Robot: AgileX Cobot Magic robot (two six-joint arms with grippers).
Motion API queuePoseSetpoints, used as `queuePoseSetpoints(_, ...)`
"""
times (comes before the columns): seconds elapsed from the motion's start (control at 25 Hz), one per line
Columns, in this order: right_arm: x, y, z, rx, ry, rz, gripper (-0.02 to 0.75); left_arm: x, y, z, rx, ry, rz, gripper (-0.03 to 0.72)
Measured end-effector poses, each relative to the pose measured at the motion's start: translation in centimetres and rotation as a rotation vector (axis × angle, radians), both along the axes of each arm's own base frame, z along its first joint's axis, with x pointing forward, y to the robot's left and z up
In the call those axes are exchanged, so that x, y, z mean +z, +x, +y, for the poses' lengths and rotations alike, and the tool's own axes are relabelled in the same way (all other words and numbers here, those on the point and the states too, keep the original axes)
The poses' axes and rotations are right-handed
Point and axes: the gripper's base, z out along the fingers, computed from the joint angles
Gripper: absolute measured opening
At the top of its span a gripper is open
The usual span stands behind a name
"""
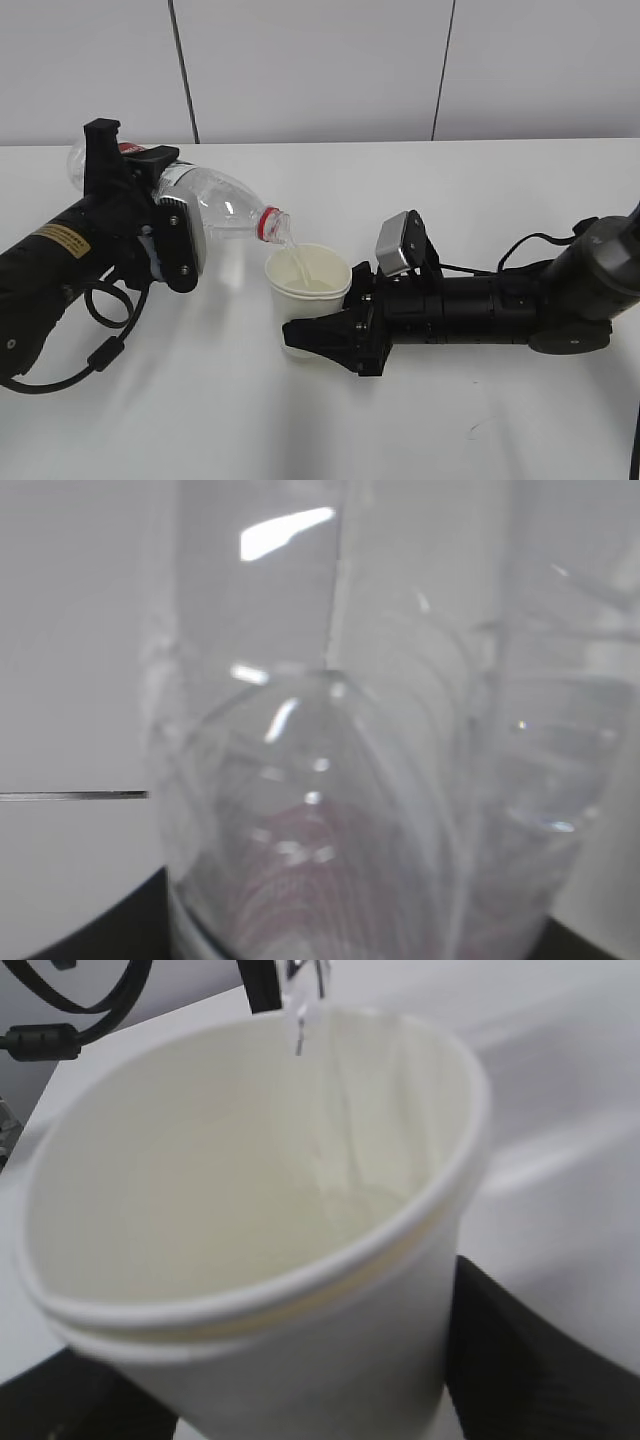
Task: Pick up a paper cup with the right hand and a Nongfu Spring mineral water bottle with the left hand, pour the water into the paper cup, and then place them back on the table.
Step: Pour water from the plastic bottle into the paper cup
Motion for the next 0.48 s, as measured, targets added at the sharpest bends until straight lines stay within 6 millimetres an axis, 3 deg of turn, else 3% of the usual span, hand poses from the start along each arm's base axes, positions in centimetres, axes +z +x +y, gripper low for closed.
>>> queuePoseSetpoints(0.48,-0.03,0.01,-0.01,0.002,-0.007,-0.012,0.526,0.02,0.00,0.00,0.000,-0.001,-0.002,0.316)
